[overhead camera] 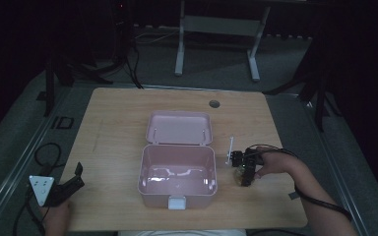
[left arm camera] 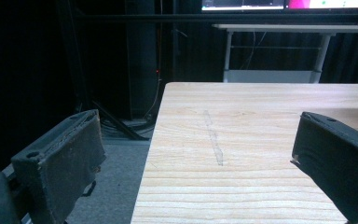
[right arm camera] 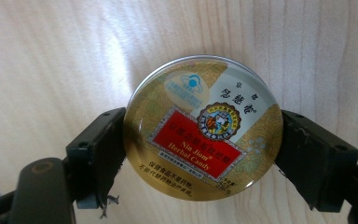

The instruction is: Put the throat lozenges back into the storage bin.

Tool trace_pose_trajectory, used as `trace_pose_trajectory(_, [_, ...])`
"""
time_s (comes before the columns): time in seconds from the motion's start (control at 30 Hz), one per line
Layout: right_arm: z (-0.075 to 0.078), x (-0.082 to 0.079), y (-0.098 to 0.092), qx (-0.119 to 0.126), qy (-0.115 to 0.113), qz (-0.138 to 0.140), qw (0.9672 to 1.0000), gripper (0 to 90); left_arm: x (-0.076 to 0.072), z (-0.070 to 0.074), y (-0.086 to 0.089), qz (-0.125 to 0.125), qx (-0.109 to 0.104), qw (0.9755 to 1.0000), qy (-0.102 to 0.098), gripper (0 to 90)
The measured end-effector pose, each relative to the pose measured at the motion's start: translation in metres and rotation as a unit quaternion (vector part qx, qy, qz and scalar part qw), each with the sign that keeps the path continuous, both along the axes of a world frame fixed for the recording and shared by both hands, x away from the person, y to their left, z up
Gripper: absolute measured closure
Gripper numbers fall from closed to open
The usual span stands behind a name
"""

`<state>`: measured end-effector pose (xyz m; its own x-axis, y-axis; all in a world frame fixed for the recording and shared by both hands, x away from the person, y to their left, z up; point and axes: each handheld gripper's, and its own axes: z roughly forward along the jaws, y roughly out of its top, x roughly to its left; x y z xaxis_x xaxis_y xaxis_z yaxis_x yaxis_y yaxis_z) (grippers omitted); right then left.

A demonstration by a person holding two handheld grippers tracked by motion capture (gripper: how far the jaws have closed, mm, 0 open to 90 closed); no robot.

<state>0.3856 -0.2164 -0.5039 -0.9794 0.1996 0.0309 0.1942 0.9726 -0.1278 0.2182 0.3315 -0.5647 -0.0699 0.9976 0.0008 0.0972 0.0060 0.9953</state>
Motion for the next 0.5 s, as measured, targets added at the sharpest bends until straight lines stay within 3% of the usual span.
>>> trace_pose_trajectory(0.23, [0.020, -0.008, 0.003, -0.012, 0.017, -0.019, 0.9996, 19.7, 0.000, 0.000, 0.000, 0.000, 0.001, 1.0000, -0.001, 2.5])
trace_pose_trajectory(0.5, [0.048, -0.019, 0.007, -0.017, 0.019, -0.003, 0.9997, 19.7, 0.000, 0.000, 0.000, 0.000, 0.000, 1.0000, 0.000, 2.4])
